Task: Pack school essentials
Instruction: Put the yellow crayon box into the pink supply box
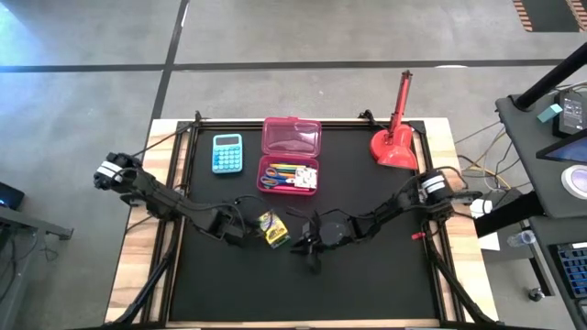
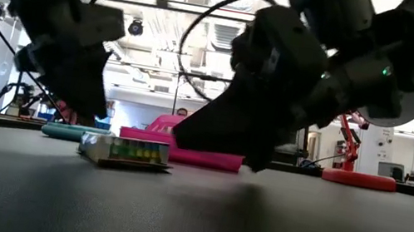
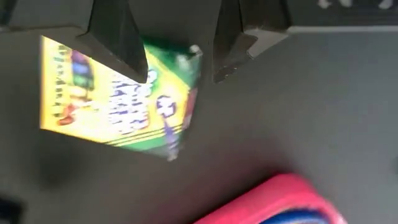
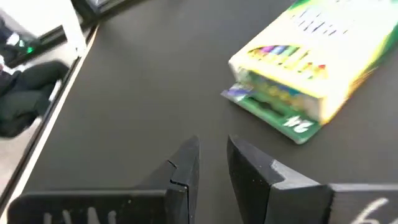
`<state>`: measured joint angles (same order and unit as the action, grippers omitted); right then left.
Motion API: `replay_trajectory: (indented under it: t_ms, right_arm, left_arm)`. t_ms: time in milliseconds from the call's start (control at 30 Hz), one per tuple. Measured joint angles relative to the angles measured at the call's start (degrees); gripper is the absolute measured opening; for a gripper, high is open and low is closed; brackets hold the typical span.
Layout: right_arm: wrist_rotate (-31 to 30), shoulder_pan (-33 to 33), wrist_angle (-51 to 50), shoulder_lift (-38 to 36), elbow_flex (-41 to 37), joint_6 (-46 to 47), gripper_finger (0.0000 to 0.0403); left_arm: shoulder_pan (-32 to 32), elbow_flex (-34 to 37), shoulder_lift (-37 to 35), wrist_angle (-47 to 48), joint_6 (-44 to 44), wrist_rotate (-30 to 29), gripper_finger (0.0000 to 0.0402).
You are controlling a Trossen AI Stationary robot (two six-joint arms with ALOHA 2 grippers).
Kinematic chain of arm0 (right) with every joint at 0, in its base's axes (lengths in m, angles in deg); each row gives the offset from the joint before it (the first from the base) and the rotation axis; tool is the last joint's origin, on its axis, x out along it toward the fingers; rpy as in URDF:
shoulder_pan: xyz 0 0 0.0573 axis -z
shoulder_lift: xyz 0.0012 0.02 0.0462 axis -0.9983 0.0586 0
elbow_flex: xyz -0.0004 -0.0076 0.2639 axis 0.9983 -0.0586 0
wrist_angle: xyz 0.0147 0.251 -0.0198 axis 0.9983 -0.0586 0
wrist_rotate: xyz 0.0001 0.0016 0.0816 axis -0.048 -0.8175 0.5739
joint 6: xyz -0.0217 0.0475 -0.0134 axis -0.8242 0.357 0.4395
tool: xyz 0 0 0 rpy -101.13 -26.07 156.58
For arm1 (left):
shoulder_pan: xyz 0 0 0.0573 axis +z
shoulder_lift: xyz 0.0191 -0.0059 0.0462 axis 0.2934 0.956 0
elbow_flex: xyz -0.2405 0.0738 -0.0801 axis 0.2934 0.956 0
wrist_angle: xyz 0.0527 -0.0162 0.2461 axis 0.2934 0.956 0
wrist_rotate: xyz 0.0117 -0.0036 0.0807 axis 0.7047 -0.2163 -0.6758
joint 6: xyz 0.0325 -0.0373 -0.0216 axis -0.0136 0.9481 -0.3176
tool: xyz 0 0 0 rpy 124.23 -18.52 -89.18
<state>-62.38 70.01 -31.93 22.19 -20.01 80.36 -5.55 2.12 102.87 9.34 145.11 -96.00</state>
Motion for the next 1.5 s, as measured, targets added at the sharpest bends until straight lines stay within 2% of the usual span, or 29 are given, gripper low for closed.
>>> replay_trajectory:
  t_ms: [167,300,400,600,767,933,1133,1500]
  right_arm:
    - [3.1,-0.2,-0.5,4.8,4.6,-0.4,0.007]
    - [2.3,-0.1,-2.7,6.8,7.2,-1.9,0.0068]
    - [0.9,-0.1,-3.9,7.1,8.0,-3.9,0.0068]
    - [-1.0,0.3,-5.4,7.0,8.9,-7.3,0.0068]
    - [-3.6,0.9,-7.6,6.9,9.3,-8.3,0.0068]
    - [-6.7,1.2,-8.8,6.9,9.6,-11.0,0.0068]
    - [-7.1,2.0,-9.6,6.9,10.2,-13.9,0.0068]
    - [-6.3,4.0,-11.8,5.9,10.3,-16.7,0.0068]
  left_arm:
    - [0.1,-1.6,-0.1,-0.9,-7.5,-1.9,0.0164]
    - [0.8,-1.5,-0.1,-1.0,-10.1,-4.0,0.0164]
    - [0.9,-1.0,-0.1,-0.4,-10.4,-4.6,0.0164]
    - [1.5,-0.9,-0.1,5.4,-10.3,-10.0,0.0164]
    - [2.8,-0.8,0.2,7.3,-8.9,-10.3,0.0164]
    - [3.3,-0.8,2.7,5.9,-8.7,-8.2,0.0164]
    - [3.4,-1.0,6.2,2.9,-8.5,-3.6,0.0164]
    - [3.1,-4.5,3.7,3.5,-4.3,1.2,0.0164]
